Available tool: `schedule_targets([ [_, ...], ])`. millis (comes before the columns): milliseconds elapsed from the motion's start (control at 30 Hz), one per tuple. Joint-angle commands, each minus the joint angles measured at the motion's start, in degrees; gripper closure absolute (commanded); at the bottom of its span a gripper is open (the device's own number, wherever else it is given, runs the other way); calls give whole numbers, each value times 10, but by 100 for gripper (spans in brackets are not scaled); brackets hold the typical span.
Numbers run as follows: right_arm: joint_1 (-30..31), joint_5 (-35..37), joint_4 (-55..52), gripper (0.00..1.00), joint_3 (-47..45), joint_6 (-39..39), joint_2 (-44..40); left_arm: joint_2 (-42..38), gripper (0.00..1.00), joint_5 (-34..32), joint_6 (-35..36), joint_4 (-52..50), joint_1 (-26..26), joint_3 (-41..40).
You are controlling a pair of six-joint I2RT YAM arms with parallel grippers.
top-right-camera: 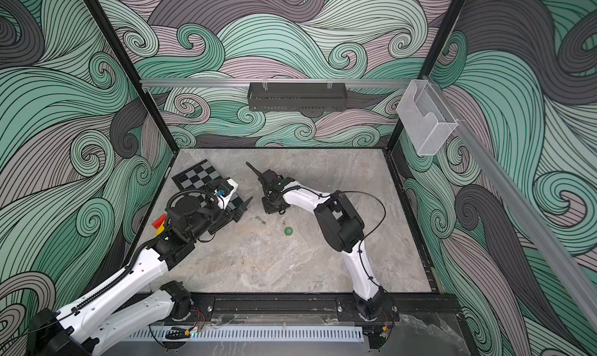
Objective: Close the paint jar lid
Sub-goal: Place the paint jar at the center of the board.
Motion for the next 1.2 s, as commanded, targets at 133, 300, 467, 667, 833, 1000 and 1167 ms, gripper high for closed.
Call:
schedule_targets([
  [133, 1, -17, 7, 60, -8, 17, -4, -3, 1, -12, 4, 13, -1, 4],
  [300, 2, -19, 5, 47, -11, 16, -14, -5, 1, -12, 4, 13, -1, 5],
  [467, 4, -13, 8, 34, -16, 6, -49, -4, 1, -14, 3, 13, -1, 4],
  [667, 0, 4, 9, 13, -9, -19, -118, -5, 1, -17, 3, 16, -1, 4],
  [833, -11, 19, 18, 1, -15, -57, -167, -7, 1, -23, 2, 19, -1, 2],
  [1000, -32, 22, 31, 1, -34, -82, -189, -12, 1, -28, -2, 25, -1, -1],
  [1167, -60, -1, 24, 5, -54, -43, -184, -14, 1, -29, -3, 28, -1, -2],
])
